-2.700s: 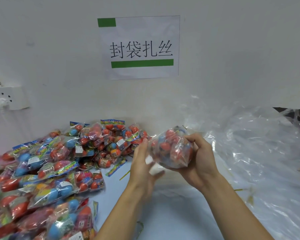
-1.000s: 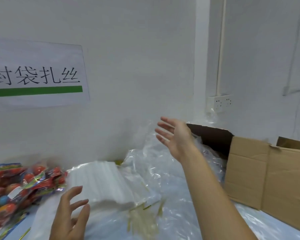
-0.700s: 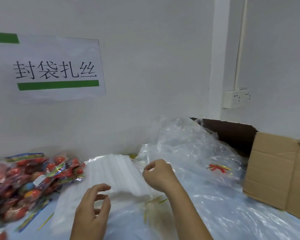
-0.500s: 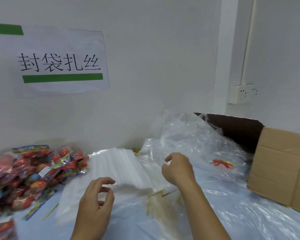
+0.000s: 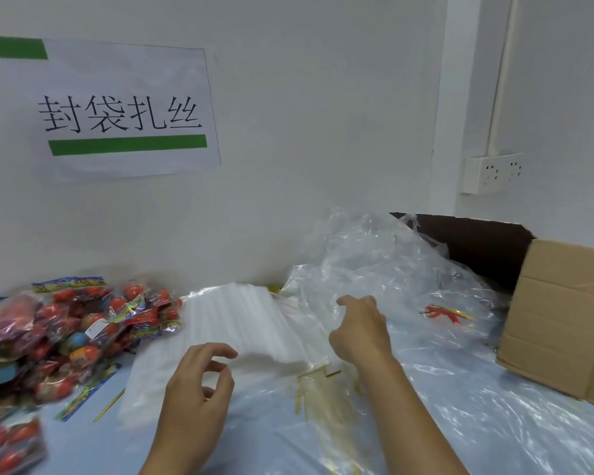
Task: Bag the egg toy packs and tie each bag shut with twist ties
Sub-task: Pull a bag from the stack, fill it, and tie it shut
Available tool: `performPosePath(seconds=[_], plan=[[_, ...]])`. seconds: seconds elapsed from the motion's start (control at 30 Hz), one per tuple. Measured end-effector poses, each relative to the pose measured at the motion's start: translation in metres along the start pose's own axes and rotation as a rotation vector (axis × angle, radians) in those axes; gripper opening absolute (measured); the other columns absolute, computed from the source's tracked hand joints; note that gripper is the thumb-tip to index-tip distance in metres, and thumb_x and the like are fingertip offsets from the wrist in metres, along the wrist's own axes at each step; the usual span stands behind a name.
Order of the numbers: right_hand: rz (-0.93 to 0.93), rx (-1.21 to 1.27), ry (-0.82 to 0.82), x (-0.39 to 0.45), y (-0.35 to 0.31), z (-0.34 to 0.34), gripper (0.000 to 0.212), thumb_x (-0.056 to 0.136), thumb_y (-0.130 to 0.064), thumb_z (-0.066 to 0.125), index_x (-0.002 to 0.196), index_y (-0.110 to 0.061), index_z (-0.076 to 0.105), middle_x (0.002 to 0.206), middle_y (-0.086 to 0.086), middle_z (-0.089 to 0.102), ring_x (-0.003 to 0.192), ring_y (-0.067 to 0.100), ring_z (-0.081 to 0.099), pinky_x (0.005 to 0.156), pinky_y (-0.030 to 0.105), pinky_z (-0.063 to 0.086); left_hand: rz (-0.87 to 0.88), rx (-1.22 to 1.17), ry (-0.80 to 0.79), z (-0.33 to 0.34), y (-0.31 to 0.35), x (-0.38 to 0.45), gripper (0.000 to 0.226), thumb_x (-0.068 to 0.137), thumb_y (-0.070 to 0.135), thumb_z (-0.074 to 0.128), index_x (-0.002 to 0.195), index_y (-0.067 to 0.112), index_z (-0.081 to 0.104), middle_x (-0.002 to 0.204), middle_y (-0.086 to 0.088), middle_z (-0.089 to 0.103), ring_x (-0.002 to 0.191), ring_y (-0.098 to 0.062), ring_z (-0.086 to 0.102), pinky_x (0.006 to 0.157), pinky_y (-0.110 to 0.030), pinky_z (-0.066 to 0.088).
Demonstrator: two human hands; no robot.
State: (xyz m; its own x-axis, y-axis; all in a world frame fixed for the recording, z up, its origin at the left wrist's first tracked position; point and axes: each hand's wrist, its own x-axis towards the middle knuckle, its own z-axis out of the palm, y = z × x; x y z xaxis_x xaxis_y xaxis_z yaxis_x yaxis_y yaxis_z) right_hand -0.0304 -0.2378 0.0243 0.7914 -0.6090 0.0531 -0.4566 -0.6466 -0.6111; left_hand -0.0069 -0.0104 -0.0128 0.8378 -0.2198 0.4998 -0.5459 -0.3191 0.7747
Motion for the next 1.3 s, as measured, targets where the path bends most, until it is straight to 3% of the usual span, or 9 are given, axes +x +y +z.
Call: performPosePath(seconds=[0.13,0.23,0.37,0.43,0.7,0.83,0.9,1.17,1.3], plan=[[0.194,-0.162,-0.054,0.002,0.005,-0.025,0.044,0.09,-0.015,0.058,0.131,-0.016,0.043,0.14,0.013,0.037,0.127,0.035,0.041,0.103,0.043,0.044,-0.002,-0.001,-0.007,0.0,0.001,0.0,0.034,0.089,-0.011,0.057,0.085,0.021,0.068,0.1,0.008,0.064,0.092,0.001,0.059,0.06,-0.013,0.046],[0.33,-0.329,-0.297,0.006,0.023,-0.036,0.047,0.085,-0.026,0.074,0.125,-0.014,0.052,0.133,0.011,0.052,0.124,0.034,0.049,0.103,0.041,0.046,-0.006,-0.003,-0.012,0.0,0.001,-0.001,0.033,0.09,-0.009,0.057,0.084,0.021,0.068,0.1,0.009,0.064,0.093,0.001,0.059,0.06,-0.014,0.046],[0.323,-0.375,-0.317,0.01,0.036,-0.031,0.012,0.086,-0.018,0.073,0.086,-0.011,0.064,0.082,0.001,0.055,0.089,0.022,0.056,0.075,0.028,0.047,-0.019,0.019,-0.021,0.0,0.002,-0.001,0.031,0.091,-0.006,0.057,0.085,0.022,0.067,0.1,0.011,0.063,0.091,0.006,0.057,0.062,-0.014,0.047],[0.298,-0.396,-0.25,0.011,0.037,-0.026,0.021,0.084,-0.012,0.071,0.07,-0.013,0.056,0.073,0.001,0.053,0.077,0.021,0.057,0.067,0.027,0.045,-0.021,0.02,-0.021,0.0,0.002,-0.001,0.031,0.091,-0.006,0.057,0.085,0.022,0.067,0.1,0.011,0.063,0.089,0.006,0.057,0.062,-0.014,0.046],[0.212,-0.516,-0.425,0.015,0.023,-0.022,0.041,0.078,-0.042,0.083,0.088,-0.012,0.058,0.094,0.003,0.06,0.083,0.023,0.06,0.078,0.03,0.051,-0.03,0.027,-0.031,0.001,0.003,-0.002,0.032,0.09,-0.007,0.057,0.084,0.023,0.067,0.098,0.011,0.063,0.088,0.003,0.058,0.062,-0.018,0.047],[0.27,-0.506,-0.322,0.014,0.024,-0.015,0.014,0.082,-0.011,0.069,0.075,-0.011,0.057,0.075,0.001,0.051,0.058,0.015,0.048,0.05,0.024,0.041,-0.042,0.026,-0.026,0.001,0.004,-0.001,0.033,0.09,-0.006,0.057,0.083,0.024,0.066,0.097,0.011,0.063,0.087,0.004,0.058,0.061,-0.017,0.047],[0.278,-0.376,-0.186,0.012,0.025,-0.016,0.015,0.083,-0.005,0.063,0.076,-0.01,0.051,0.077,0.003,0.047,0.061,0.017,0.047,0.052,0.025,0.042,-0.051,0.018,-0.025,0.001,0.004,-0.001,0.033,0.091,-0.005,0.056,0.083,0.025,0.065,0.098,0.011,0.063,0.087,0.003,0.058,0.06,-0.019,0.047],[-0.057,-0.089,0.225,-0.012,-0.009,-0.027,0.043,0.087,-0.002,0.056,0.125,-0.022,0.061,0.113,0.005,0.061,0.1,0.029,0.059,0.077,0.034,0.048,-0.066,0.021,-0.014,0.001,0.002,-0.001,0.032,0.091,-0.001,0.055,0.084,0.028,0.065,0.093,0.019,0.064,0.084,-0.001,0.061,0.063,-0.016,0.047],[-0.531,0.203,0.095,-0.045,-0.053,-0.006,0.045,0.09,0.003,0.053,0.121,-0.026,0.066,0.099,-0.001,0.072,0.096,0.017,0.066,0.088,0.027,0.053,-0.207,-0.164,0.032,-0.005,0.006,0.008,0.025,0.098,0.004,0.051,0.089,0.021,0.067,0.088,0.002,0.072,0.077,-0.019,0.069,0.066,-0.032,0.054]])
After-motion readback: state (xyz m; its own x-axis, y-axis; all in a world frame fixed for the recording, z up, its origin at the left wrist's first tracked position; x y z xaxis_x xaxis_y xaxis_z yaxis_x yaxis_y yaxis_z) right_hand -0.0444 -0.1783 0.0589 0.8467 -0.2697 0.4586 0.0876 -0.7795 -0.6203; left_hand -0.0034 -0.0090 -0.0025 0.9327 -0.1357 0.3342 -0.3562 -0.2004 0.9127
